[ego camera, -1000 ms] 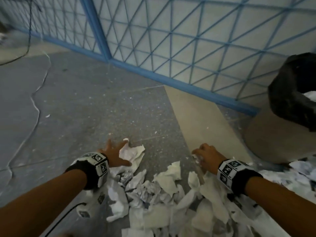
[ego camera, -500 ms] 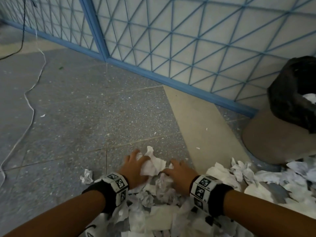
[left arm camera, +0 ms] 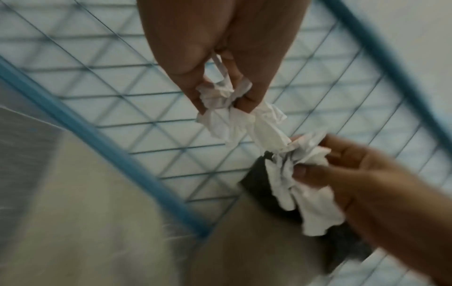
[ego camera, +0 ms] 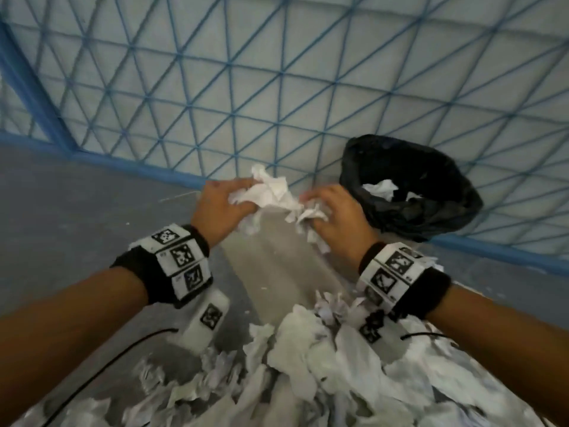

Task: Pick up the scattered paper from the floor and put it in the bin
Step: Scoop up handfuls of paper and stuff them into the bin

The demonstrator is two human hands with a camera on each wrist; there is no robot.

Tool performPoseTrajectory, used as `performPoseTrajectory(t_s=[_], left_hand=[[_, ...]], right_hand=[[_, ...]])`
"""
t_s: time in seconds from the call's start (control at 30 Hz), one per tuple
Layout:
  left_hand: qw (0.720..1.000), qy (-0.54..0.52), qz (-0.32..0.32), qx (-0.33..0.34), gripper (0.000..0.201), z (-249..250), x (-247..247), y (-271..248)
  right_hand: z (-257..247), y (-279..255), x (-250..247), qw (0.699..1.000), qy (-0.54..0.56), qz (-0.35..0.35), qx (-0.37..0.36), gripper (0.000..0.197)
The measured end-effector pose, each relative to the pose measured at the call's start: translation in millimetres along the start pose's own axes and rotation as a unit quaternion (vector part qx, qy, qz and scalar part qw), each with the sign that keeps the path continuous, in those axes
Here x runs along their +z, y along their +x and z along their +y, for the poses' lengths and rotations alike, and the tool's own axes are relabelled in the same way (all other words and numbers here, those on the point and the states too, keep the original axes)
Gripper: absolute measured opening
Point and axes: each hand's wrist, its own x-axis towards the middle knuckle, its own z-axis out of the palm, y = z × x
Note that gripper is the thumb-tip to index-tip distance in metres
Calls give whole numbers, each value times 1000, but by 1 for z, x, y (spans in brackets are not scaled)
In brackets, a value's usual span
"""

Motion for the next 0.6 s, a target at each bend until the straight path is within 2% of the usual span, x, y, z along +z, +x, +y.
performPoseTrajectory(t_s=[0.1,0.17,0.23,0.3,0.33,0.37,0.4,0.43,0.5,0.6], left_hand=[[988,-152,5,31,45,63,33,32],[981,-176,26,74,48,100,65,45],[975,-172,62,130,43,131,96,52],[973,-155,47,162,36,151,127,57],[981,-105,2,163,36,153,142,60],[987,-7,-58,152,37,154,155,62],[978,113,-115,134,38,150,163,64],[961,200,-152,115,39,143,167,65],[949,235,-177,115,38,132,161,63],[957,199,-143,155,48,112,138,61]], right_hand=[[3,14,-68,986,-21,165,-29,31],[13,20,-103,967,-53,248,-23,33],[26,25,-124,950,-79,301,-7,33],[41,30,-130,953,-103,282,26,32],[48,31,-130,963,-118,234,62,31],[55,30,-129,970,-140,163,114,30],[61,28,-127,969,-158,98,160,29],[66,26,-125,968,-159,62,185,31],[70,19,-121,971,-132,55,190,39],[70,18,-109,976,-144,79,143,55]])
